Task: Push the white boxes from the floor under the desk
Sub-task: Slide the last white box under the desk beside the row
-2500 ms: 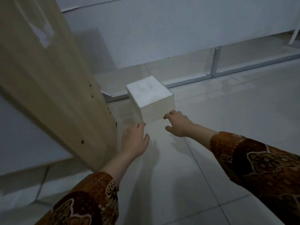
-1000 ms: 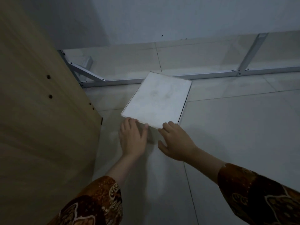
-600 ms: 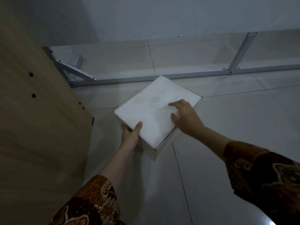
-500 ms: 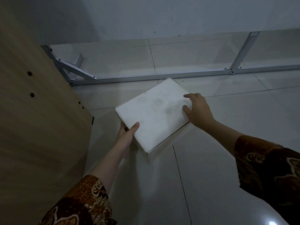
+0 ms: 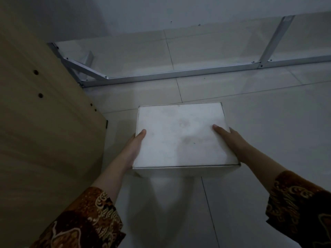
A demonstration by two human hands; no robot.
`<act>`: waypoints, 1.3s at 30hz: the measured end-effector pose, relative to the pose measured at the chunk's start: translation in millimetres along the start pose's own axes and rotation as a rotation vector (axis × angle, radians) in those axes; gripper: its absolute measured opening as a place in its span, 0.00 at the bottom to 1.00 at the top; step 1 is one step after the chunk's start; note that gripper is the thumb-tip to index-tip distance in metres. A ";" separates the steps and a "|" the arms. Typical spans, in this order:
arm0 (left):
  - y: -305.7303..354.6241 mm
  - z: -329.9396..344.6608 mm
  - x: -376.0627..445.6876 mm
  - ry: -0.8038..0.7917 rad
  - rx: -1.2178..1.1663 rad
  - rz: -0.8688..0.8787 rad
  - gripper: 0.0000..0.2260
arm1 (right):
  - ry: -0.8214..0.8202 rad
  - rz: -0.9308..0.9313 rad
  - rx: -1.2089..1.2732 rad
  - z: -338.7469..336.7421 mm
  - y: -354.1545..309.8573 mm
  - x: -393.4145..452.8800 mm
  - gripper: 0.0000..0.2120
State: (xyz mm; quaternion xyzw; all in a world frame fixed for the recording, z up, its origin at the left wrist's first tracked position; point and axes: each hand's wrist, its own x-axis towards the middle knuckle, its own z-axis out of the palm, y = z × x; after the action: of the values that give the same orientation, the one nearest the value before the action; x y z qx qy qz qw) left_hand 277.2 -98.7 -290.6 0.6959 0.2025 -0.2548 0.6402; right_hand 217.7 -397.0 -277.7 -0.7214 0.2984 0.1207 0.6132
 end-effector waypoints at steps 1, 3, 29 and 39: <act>-2.8 0.6 -4.8 -0.015 -0.002 -0.012 0.25 | -0.019 -0.006 -0.001 -0.4 3.0 -5.5 0.23; -9.7 1.1 -21.3 -0.011 -0.007 -0.005 0.22 | -0.049 -0.015 -0.012 0.1 6.9 -18.8 0.23; -29.3 -71.9 -302.0 -0.023 -0.025 0.076 0.15 | -0.115 -0.054 0.060 12.1 16.9 -277.5 0.25; -84.8 -127.1 -335.1 -0.114 0.036 0.103 0.19 | -0.062 -0.039 0.001 59.3 71.9 -346.8 0.26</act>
State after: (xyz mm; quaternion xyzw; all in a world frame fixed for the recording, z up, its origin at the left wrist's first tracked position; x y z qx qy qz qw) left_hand -26.4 50.8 -145.3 0.7010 0.1253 -0.2644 0.6504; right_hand -87.5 -247.4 -161.8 -0.7227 0.2648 0.1309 0.6248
